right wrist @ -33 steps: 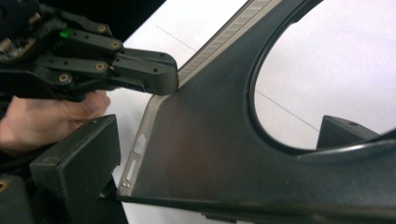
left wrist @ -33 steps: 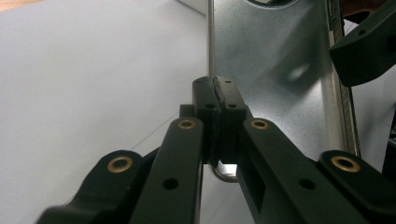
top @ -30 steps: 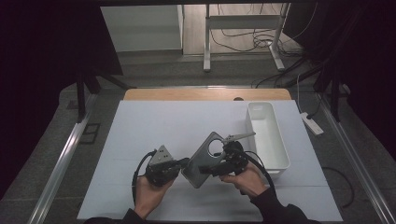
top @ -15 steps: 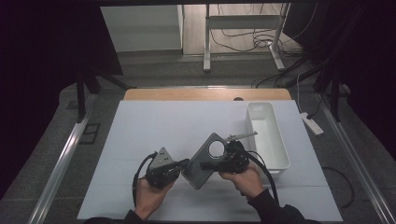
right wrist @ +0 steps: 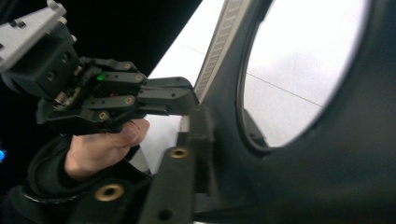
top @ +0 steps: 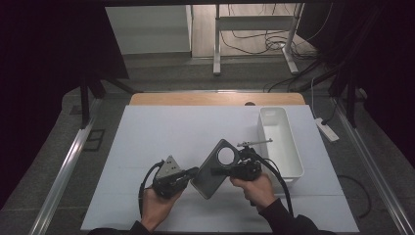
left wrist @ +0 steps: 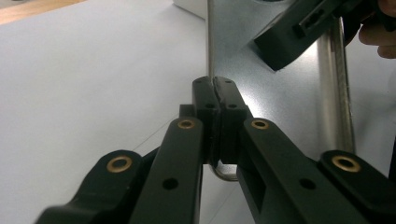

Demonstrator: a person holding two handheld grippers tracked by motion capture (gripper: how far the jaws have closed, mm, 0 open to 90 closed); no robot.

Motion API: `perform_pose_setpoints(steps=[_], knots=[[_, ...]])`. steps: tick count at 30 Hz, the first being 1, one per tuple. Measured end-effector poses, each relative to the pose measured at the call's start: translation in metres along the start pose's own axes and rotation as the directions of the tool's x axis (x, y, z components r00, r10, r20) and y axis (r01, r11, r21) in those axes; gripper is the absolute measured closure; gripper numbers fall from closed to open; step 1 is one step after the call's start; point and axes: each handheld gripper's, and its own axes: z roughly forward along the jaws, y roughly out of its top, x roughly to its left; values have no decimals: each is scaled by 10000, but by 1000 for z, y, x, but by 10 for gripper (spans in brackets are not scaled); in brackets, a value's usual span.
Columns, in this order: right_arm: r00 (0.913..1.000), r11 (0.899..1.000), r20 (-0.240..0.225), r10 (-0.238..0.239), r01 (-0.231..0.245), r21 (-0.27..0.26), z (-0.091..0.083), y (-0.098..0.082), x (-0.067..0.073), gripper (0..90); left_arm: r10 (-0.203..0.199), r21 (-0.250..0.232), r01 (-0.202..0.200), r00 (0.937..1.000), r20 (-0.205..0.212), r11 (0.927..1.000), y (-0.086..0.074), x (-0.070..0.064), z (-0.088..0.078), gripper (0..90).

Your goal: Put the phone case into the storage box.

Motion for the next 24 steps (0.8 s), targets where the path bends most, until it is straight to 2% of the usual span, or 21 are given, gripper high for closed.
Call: perform_pose_setpoints(steps=[2, 6, 8, 12, 15, 17, 20, 21, 24], knots=[[9999, 9999, 36, 130, -130, -41, 1, -1, -1, 852, 36, 98, -36, 10000, 32, 9999, -1, 0, 2, 884], [9994, 9993, 88, 338, -337, -129, 0, -1, -1, 863, -14, 202, 10, 9998, 206, 9998, 0, 1, 3, 859], [9995, 9994, 187, 259, -255, -246, -1, -1, 0, 864, -9, 307, 1, 9997, 256, 9995, 1, 1, 3, 786], [9986, 9997, 525, -46, 59, -233, -3, -1, 2, 864, -30, 605, 20, 9999, 161, 9982, 2, 4, 2, 554], [9939, 9982, 937, -580, 594, -119, -4, -1, 5, 863, -106, 808, 87, 9997, 226, 9967, 1, 8, 1, 414], [9895, 9956, 1115, -921, 932, -39, -5, -1, 7, 863, -175, 1101, 118, 9985, 510, 9939, 1, 14, -1, 362], [9859, 9929, 1189, -1179, 1188, -6, -6, 0, 8, 863, -148, 1108, 86, 9984, 546, 9938, 0, 16, -5, 291], [9797, 9888, 1344, -1485, 1487, 86, -8, 0, 11, 863, -257, 1153, 175, 9972, 696, 9932, 0, 17, -7, 249], [9754, 9847, 1362, -1734, 1737, 97, -10, 0, 13, 863, -295, 1282, 190, 9963, 807, 9916, -2, 19, -13, 189]])
